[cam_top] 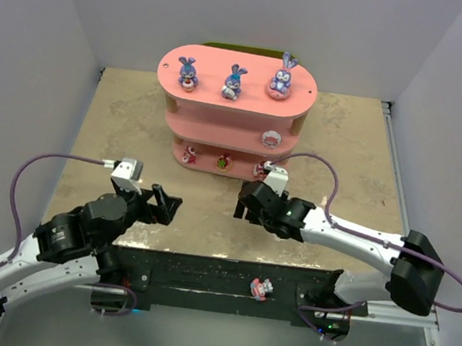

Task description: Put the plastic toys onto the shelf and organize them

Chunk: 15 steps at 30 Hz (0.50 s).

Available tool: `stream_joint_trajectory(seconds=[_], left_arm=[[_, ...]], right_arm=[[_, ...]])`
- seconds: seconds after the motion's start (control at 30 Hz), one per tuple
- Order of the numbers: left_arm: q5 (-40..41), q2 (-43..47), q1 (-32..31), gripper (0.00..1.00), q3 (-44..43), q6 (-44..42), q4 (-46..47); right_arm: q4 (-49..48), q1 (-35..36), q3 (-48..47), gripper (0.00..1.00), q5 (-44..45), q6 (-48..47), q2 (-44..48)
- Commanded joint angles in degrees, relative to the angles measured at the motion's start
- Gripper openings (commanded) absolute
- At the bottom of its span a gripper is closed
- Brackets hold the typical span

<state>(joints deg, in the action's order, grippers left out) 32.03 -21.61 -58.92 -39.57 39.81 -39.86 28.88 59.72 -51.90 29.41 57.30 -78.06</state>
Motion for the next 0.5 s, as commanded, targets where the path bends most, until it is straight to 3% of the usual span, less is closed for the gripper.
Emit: stream_joint_trajectory(seconds=[0.0, 0.13, 0.23, 0.27, 0.37, 0.47], left_arm=[[-7.83, -3.17, -0.06, 0.99, 2.30, -2.81, 7.57], [-21.10, -7.65, -0.06, 1.00, 8.88, -1.68, 19.87], [-34.55, -13.45, -0.15, 1.00, 16.61, 2.27, 36.65], [-39.63, -17.12, -0.23, 0.99, 20.46, 5.59, 46.87], [-41.88, -25.29, -2.77, 0.95, 24.71, 10.44, 62.21], [-36.71, -32.85, -8.31, 0.93, 21.75, 11.69, 63.49]], right_arm=[[4.68, 0.22, 4.17, 0.81, 0.30, 2.90, 6.59], [6.44, 0.22, 6.37, 0.81, 0.91, 5.54, 13.36], [8.20, 0.13, 6.29, 0.81, 2.49, 5.72, 17.85], [8.90, 0.04, 5.76, 0.81, 3.54, 5.63, 18.73], [11.45, -0.05, 4.62, 0.81, 4.95, 5.19, 21.28], [13.74, -0.05, 4.00, 0.81, 6.54, 5.02, 22.95]])
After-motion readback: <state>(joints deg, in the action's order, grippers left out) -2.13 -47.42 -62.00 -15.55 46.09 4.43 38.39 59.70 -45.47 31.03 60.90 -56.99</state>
